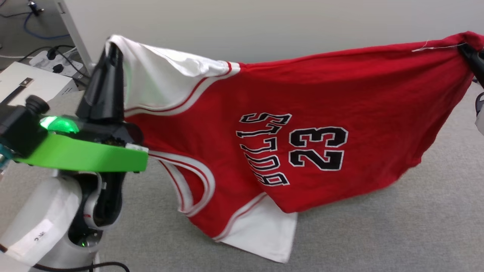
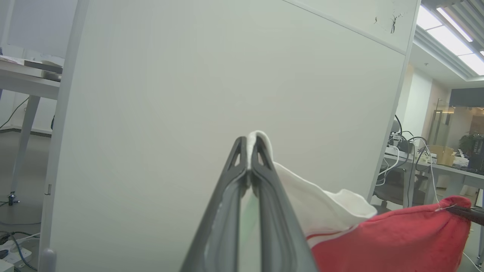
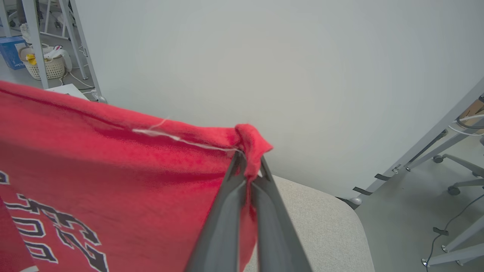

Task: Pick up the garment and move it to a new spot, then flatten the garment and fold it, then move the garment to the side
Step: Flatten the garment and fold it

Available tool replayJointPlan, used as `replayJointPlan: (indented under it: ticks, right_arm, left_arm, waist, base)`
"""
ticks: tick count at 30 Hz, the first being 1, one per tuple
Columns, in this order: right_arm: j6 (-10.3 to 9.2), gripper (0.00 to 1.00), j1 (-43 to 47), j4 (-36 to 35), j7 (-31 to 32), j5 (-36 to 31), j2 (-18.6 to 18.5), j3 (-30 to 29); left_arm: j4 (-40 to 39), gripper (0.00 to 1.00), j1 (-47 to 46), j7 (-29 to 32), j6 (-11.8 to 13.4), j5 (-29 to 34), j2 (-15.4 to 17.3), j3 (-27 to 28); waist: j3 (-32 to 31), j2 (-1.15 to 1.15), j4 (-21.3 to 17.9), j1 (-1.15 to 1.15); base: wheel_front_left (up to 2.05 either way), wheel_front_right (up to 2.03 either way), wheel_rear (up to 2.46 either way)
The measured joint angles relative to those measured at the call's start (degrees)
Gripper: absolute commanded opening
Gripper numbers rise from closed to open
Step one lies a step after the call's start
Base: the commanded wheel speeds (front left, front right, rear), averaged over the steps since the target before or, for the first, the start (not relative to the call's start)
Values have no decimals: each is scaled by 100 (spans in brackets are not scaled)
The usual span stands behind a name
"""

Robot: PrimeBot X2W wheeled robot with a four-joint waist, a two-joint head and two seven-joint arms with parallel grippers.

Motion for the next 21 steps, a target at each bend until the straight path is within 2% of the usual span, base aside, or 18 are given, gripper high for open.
replayJointPlan:
  ticks: [5,13,21]
  right_arm:
    - [0,0,-79,-271,0,-66,89,-77]
    - [0,0,-684,-367,-299,-285,124,-241]
    - [4,0,-1970,367,-809,-670,140,-21]
  left_arm:
    - [-74,0,-444,-29,-36,-25,102,348]
    - [44,0,-1694,278,-254,-34,575,732]
    - [899,0,-3448,890,-683,-58,927,787]
  waist:
    - [30,0,-258,0]
    - [565,0,-457,0]
    - [1460,0,-512,1]
  base:
    - [0,0,0]
    - [0,0,0]
    - [0,0,0]
